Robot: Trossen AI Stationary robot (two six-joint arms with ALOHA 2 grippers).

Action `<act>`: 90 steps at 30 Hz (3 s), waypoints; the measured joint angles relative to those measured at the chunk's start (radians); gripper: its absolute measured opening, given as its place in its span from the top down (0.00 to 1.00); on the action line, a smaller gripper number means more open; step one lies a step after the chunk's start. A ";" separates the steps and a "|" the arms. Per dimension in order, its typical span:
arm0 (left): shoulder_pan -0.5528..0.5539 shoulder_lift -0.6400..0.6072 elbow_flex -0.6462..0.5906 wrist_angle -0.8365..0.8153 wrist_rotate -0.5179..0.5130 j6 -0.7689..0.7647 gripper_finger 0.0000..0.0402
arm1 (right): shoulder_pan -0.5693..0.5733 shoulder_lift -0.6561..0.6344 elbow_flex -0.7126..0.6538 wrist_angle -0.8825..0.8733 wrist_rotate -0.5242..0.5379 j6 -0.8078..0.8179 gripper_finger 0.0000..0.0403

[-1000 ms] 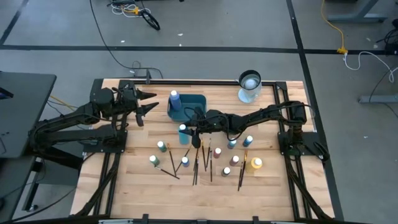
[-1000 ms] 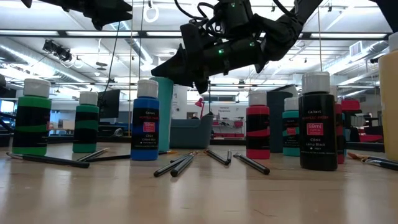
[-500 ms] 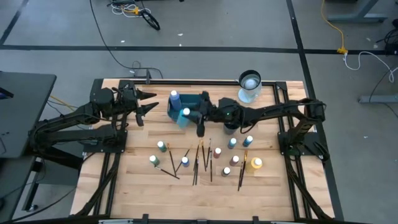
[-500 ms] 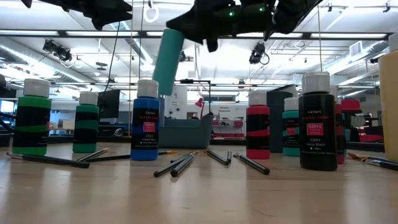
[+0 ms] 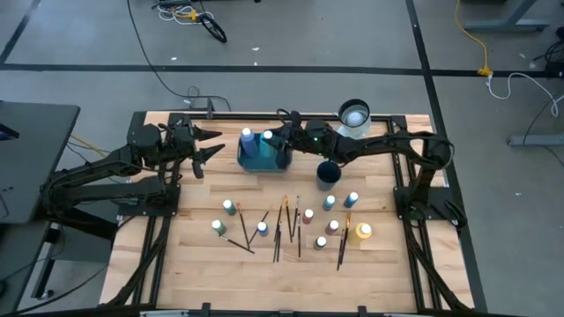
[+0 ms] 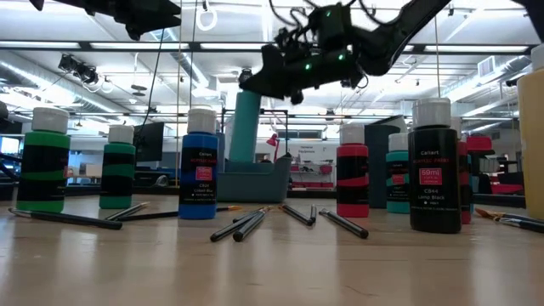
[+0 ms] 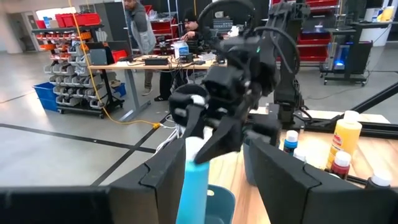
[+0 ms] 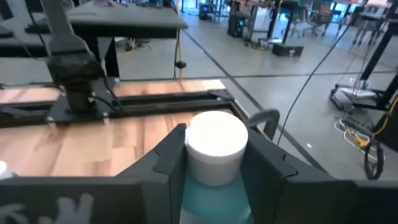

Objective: Pick & Place Paint Supplies
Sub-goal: Put the blue paint bottle into the blue bin, then put the yellow paint bottle into the blue bin

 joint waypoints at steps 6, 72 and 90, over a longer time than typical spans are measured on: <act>0.000 0.000 0.000 0.002 0.000 0.002 0.53 | -0.015 0.102 0.075 -0.011 -0.002 -0.007 0.70; 0.000 0.000 0.000 -0.006 0.001 0.000 0.53 | 0.426 -0.512 0.200 -0.892 0.136 -0.175 0.52; 0.000 0.000 0.000 -0.006 0.001 -0.053 0.53 | 0.652 -0.690 -0.121 -0.903 0.102 0.076 0.52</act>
